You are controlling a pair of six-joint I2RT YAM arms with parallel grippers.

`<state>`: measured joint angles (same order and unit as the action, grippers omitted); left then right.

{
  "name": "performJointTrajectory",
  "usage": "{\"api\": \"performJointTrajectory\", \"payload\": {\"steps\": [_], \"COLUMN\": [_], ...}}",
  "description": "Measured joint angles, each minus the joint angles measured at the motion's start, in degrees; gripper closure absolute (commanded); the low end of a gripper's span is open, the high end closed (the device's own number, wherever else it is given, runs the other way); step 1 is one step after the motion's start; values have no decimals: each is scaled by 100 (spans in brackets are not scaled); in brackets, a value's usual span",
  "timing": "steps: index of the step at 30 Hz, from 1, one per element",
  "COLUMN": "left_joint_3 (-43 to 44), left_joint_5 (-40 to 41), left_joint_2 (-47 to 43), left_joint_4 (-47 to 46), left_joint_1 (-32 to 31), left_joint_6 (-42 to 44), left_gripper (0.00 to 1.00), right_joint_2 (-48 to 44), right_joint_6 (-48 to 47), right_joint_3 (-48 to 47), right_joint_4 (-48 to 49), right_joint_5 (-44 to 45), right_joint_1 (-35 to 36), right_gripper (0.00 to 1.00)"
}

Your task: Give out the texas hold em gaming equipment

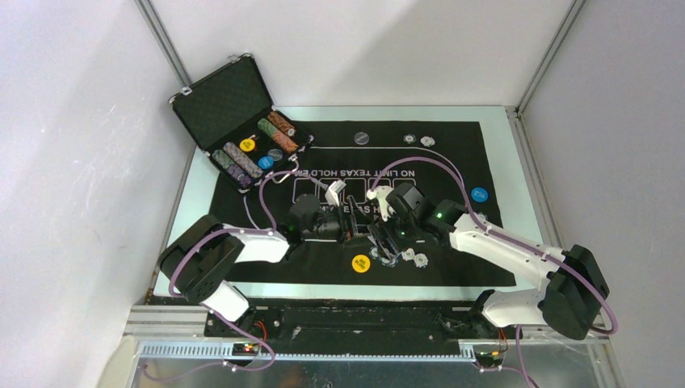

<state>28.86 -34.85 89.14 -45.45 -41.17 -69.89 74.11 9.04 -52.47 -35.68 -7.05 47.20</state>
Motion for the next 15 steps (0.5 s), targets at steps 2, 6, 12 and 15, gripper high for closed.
{"api": "performJointTrajectory", "payload": {"steps": [2, 6, 12, 15], "left_joint_3": [22, 120, 372, 511], "left_joint_5": [-17, -83, -155, -157], "left_joint_2": [-33, -33, -63, -114], "left_joint_4": [85, 245, 763, 1060], "left_joint_1": [0, 0, -26, -50], "left_joint_6": [122, 352, 857, 1113], "left_gripper": [0, 0, 0, 0], "right_joint_2": [0, 0, 0, 0], "right_joint_6": [-31, -72, -114, -153], "right_joint_3": [-20, -50, -90, -129], "right_joint_4": [-26, -35, -61, -111], "right_joint_5": [-11, -55, -116, -138], "right_joint_1": [35, 74, 131, 155], "right_gripper": [100, 100, 100, 100]}}
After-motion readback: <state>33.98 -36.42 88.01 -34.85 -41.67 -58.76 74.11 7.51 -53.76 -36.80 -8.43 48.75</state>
